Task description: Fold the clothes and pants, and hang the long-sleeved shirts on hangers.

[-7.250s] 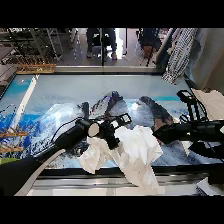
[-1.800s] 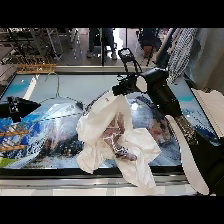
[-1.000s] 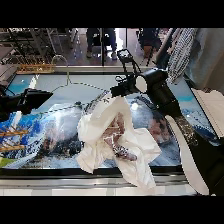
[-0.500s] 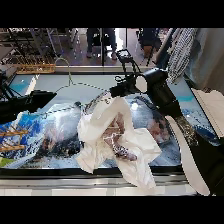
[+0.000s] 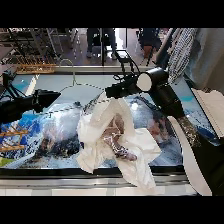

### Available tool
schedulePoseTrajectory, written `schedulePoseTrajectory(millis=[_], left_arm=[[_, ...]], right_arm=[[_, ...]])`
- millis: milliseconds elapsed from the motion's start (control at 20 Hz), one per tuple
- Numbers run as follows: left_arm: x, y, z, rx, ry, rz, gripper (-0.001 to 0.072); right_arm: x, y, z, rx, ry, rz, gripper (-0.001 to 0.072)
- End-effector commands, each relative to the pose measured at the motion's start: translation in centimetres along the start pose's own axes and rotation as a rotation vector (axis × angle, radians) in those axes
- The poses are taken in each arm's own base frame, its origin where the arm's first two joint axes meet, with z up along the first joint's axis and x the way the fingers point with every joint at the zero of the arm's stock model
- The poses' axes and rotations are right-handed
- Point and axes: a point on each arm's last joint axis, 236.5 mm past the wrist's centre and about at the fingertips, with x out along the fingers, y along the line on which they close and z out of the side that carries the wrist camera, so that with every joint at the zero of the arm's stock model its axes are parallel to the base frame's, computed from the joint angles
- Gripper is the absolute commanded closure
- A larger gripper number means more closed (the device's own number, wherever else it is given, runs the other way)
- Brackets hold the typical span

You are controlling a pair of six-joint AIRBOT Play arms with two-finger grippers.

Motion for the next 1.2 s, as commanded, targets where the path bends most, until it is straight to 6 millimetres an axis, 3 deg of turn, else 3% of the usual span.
schedulePoseTrajectory(millis=[0,250,400,450,550,700,750,850,950,1050,1150], left_arm=[[1.4,0.6,-0.3,0.028,0.008,0.030,0.0694],[4.9,-2.4,-1.4,0.034,0.034,-0.069,0.0693],[7.9,-5.2,-2.5,0.065,0.058,-0.155,0.0694],[8.7,-5.2,-2.7,0.079,0.056,-0.144,0.0694],[9.8,-4.6,-1.7,0.073,-0.003,-0.112,0.0693],[9.0,-5.3,1.2,0.013,-0.218,-0.218,0.0694],[8.7,-5.2,1.4,-0.014,-0.267,-0.250,0.0694],[8.5,-4.7,0.5,-0.047,-0.285,-0.278,0.0694],[8.6,-4.2,-0.5,-0.063,-0.283,-0.286,0.0694],[8.6,-4.0,-0.8,-0.070,-0.282,-0.286,0.0694],[8.6,-4.0,-0.7,-0.069,-0.283,-0.286,0.0694]], right_arm=[[-2.4,3.0,0.7,0.028,-0.035,0.110,0.0686],[-5.0,5.3,1.2,0.035,-0.064,0.196,0.0686],[-5.6,7.0,0.4,0.000,-0.038,0.237,0.0686],[-5.8,7.5,-0.1,-0.030,-0.023,0.243,0.0686],[-6.2,7.7,-1.0,-0.065,0.004,0.240,0.0686],[-6.5,7.3,-1.3,-0.124,0.011,0.222,0.0685],[-6.8,7.4,-1.2,-0.166,0.000,0.222,0.0638],[-8.4,7.5,-0.6,-0.315,-0.052,0.216,0.0386],[-11.1,6.0,0.8,-0.519,-0.139,0.113,0.0204],[-14.0,1.7,2.0,-0.761,-0.161,-0.117,0.0169],[-15.4,-2.6,2.8,-0.885,-0.114,-0.318,0.0169]])
